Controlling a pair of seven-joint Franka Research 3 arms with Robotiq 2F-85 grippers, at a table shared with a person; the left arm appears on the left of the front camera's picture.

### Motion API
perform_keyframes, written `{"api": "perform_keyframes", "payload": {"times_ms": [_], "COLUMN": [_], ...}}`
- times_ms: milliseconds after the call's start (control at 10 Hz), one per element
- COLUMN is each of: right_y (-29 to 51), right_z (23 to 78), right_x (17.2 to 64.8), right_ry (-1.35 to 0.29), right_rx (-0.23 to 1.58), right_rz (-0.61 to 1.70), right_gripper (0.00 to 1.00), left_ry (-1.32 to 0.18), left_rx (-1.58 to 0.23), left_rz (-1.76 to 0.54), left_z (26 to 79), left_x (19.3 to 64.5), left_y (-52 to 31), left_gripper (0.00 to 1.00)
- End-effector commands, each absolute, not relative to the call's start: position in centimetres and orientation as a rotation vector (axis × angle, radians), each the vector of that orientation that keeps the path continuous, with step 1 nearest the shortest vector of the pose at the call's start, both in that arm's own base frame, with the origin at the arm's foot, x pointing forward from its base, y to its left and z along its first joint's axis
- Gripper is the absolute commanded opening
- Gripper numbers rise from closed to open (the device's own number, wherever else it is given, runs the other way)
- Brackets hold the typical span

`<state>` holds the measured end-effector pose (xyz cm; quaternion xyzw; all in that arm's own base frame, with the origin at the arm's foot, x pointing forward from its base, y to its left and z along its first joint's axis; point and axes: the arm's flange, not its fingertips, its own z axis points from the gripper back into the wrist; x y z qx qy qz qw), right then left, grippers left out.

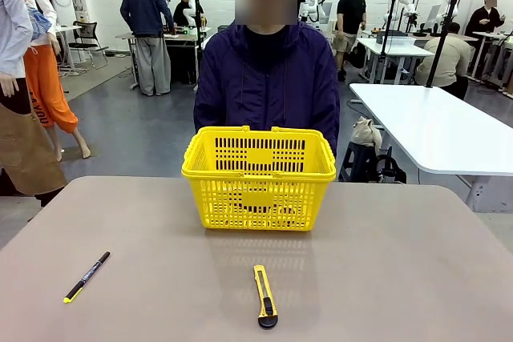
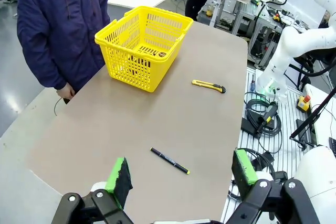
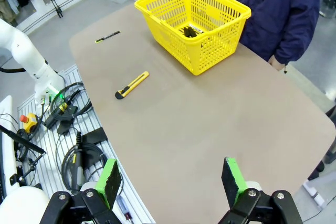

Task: Place the items the person wants into the basket.
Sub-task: Pick up the item the person points to and place it in the Market Basket.

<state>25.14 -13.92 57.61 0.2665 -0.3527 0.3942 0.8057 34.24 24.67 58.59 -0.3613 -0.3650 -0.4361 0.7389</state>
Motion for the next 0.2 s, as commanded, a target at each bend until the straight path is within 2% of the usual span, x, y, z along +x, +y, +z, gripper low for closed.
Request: {"api": "perform_keyframes", "payload": {"times_ms": [0,100], "right_y": [-13.82,-13.82], "right_z": [57.62,57.62], "right_x": [25.26,25.26], "right_ry": [-0.773,-0.773], "right_rx": [0.587,0.587], "right_rz": [0.852,0.852], "right_gripper": [1.00,1.00], "left_ry": [-0.824,-0.824], "left_rx": [-0.796,-0.796], "left_rz": [-0.975,-0.975], "left_z": [58.49,58.49], "left_x": [34.13,34.13], "left_y": [24.84,24.84], "left_gripper": [1.00,1.00]}}
